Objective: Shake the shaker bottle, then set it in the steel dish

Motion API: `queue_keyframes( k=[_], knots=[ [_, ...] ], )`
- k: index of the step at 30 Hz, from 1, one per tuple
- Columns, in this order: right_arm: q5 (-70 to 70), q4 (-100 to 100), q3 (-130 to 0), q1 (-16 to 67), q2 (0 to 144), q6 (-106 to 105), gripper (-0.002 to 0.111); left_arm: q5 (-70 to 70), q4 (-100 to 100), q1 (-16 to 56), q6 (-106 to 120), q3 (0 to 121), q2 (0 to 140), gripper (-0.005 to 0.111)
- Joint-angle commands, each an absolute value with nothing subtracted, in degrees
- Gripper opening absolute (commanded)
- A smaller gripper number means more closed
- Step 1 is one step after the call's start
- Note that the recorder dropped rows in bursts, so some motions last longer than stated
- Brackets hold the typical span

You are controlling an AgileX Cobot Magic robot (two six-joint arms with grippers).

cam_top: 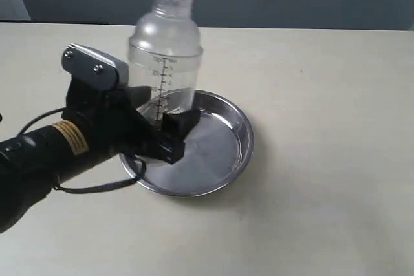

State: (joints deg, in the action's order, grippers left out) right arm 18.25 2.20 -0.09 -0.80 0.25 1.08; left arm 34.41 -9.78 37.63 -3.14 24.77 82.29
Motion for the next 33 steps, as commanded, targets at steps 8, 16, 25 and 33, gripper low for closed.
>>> queue_keyframes(
  k=[8, 16, 25, 33],
  knots=[
    [17.57, 2.04, 0.0, -0.6, 0.0, 1.14, -0.001, 48.08, 7.39, 37.84, -2.93, 24.01, 84.35, 0.0],
    [17.57, 2.04, 0.0, -0.6, 0.0, 1.14, -0.001, 61.56, -3.93, 37.84, -4.05, 24.01, 95.15, 0.0],
    [17.57, 2.04, 0.0, -0.6, 0.0, 1.14, -0.001, 68.12, -5.6, 36.59, -9.54, 27.71, 110.69, 0.0],
    [17.57, 2.04, 0.0, -0.6, 0.0, 1.14, -0.001, 57.2, -5.09, 33.84, -10.11, 37.17, 111.67, 0.0]
  ],
)
